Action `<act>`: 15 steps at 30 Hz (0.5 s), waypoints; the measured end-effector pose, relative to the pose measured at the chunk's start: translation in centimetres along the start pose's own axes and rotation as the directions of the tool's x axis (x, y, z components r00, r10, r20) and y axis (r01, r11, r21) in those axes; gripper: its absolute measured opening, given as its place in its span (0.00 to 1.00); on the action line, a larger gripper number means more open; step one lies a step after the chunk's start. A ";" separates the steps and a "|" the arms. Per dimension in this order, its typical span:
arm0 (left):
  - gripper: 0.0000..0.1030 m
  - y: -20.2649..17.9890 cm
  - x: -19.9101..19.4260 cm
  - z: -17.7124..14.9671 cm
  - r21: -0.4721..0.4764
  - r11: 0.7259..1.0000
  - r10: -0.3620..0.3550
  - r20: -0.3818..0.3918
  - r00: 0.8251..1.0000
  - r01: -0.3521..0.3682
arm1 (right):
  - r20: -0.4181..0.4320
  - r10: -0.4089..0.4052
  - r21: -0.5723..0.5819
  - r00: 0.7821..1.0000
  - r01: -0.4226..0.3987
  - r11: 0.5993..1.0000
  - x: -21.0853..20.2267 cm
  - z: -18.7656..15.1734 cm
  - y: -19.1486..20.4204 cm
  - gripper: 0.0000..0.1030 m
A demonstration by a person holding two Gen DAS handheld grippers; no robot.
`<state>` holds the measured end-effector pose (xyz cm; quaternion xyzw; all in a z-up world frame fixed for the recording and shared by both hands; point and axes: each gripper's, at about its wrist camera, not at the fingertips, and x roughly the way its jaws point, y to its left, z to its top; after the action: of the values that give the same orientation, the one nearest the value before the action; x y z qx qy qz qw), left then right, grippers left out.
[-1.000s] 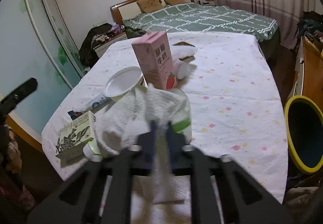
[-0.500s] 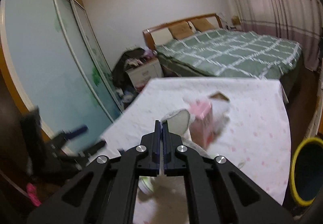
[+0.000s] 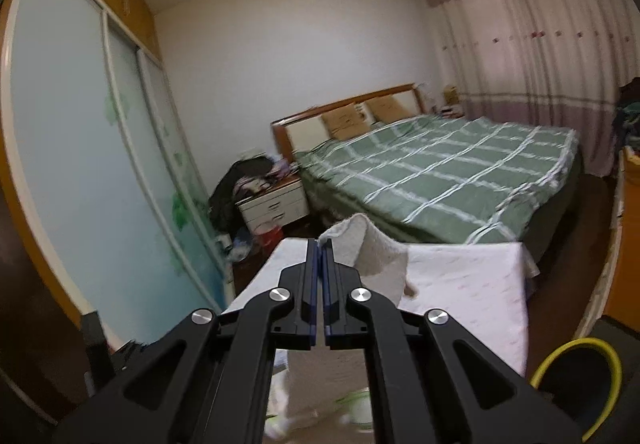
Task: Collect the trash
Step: 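Carry the tissue to the bin and open the right gripper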
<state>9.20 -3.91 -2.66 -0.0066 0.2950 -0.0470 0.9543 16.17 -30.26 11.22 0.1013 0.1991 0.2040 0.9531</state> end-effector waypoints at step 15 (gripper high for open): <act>0.92 -2.9 1.4 -0.2 0.056 0.998 -0.034 -0.035 0.999 0.036 | -0.046 -0.418 0.124 0.907 0.420 0.899 -4.5 -1.3 -15.6 0.02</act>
<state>9.96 -6.89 -3.48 0.0160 0.3096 -0.0721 0.9480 17.25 -46.06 7.26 0.1167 0.2381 -0.0184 0.9640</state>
